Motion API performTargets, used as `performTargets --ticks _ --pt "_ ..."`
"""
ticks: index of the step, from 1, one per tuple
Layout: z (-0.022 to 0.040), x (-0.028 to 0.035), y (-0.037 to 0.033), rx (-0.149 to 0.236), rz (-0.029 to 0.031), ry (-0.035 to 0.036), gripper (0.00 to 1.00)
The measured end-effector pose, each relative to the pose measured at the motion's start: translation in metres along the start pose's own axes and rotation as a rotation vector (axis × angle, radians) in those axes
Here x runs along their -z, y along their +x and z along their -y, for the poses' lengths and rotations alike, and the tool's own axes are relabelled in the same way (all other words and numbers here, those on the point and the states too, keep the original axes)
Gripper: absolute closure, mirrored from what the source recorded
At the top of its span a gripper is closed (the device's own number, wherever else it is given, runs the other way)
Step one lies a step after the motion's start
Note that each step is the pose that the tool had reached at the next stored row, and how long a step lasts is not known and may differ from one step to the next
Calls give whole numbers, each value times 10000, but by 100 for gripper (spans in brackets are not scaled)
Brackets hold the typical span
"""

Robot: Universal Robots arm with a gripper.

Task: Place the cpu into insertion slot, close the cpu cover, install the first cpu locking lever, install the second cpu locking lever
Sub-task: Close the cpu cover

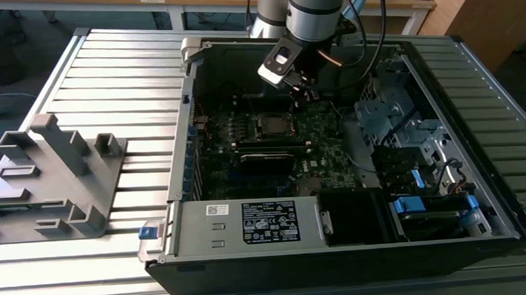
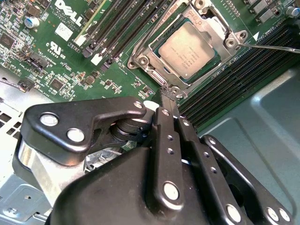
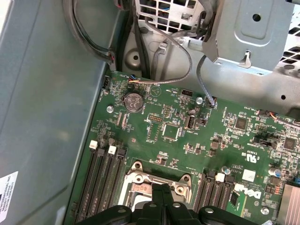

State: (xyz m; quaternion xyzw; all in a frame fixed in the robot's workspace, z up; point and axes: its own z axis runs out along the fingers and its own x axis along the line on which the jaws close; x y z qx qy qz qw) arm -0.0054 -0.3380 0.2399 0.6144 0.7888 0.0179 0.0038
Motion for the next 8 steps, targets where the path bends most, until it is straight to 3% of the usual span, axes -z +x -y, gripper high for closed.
performTargets --ticks 8 --pt "0 0 0 93 -4 1 89"
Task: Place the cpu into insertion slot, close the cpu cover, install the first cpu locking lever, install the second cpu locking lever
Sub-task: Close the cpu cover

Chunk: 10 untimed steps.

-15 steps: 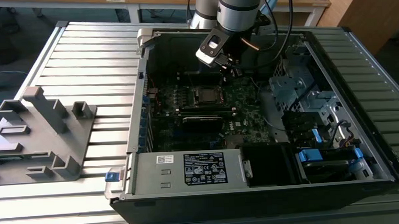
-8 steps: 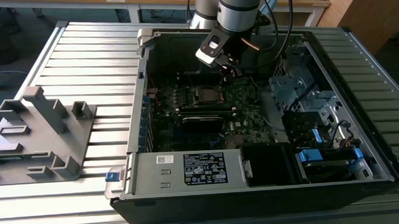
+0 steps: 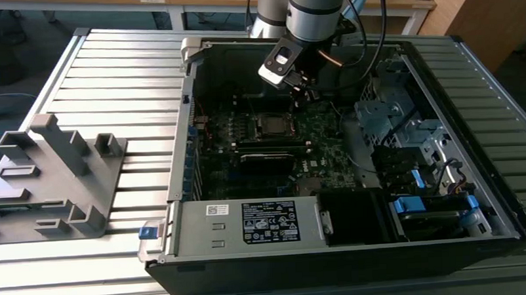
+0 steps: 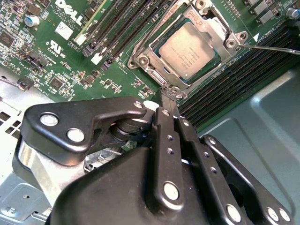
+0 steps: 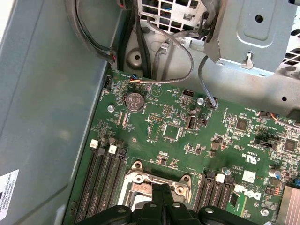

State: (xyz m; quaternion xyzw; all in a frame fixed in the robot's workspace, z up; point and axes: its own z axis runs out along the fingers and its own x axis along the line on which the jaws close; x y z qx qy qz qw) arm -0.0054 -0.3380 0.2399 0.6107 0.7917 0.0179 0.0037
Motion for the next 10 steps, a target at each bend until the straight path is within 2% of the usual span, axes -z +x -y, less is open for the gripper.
performTargets --ticks 10 --pt "0 0 0 105 -3 2 89"
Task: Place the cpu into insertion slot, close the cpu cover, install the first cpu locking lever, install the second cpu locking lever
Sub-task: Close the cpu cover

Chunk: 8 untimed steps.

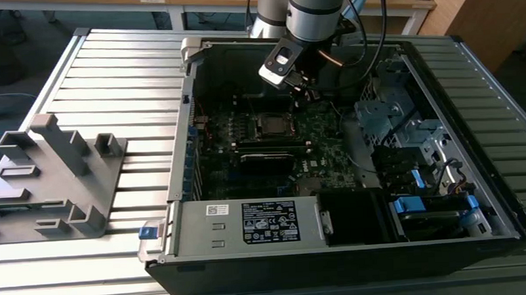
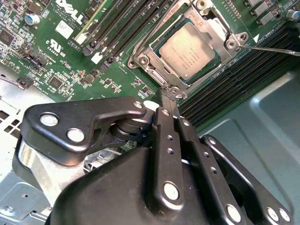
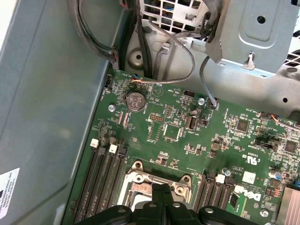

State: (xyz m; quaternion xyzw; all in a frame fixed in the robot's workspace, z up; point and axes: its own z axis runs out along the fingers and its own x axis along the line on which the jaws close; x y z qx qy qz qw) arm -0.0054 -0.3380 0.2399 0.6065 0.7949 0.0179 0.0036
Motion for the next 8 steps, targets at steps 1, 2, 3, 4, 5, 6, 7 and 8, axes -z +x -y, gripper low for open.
performTargets --ticks 1,2,3,4,5,6,7,8 --pt "0 0 0 1 -1 0 89" --pt "0 0 0 1 0 0 89" --pt "0 0 0 4 0 0 89" --pt "0 0 0 16 -1 0 89" --pt "0 0 0 40 -2 0 89" --pt "0 0 0 62 -3 0 89" --pt "0 0 0 71 -3 1 89" --pt "0 0 0 72 -3 1 89"
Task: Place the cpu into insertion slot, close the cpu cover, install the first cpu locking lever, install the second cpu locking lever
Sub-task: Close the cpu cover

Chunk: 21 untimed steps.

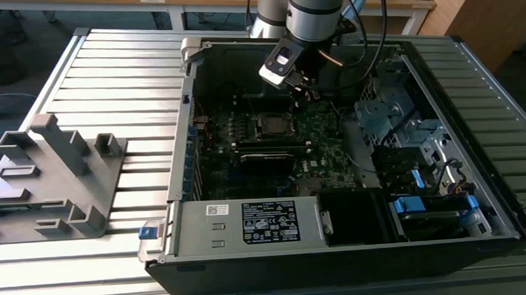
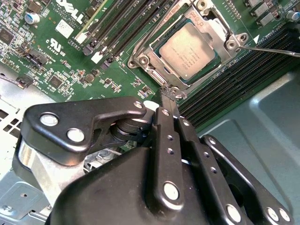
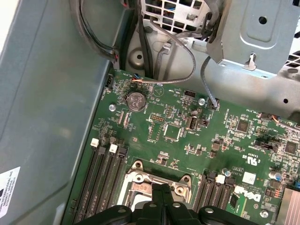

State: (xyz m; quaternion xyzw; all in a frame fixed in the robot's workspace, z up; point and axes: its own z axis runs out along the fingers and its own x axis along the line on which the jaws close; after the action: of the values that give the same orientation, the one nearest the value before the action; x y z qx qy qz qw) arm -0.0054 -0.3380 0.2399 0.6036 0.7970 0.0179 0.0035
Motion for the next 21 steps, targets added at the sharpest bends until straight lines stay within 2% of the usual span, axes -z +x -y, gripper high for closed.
performTargets --ticks 21 --pt "0 0 0 119 -4 2 89"
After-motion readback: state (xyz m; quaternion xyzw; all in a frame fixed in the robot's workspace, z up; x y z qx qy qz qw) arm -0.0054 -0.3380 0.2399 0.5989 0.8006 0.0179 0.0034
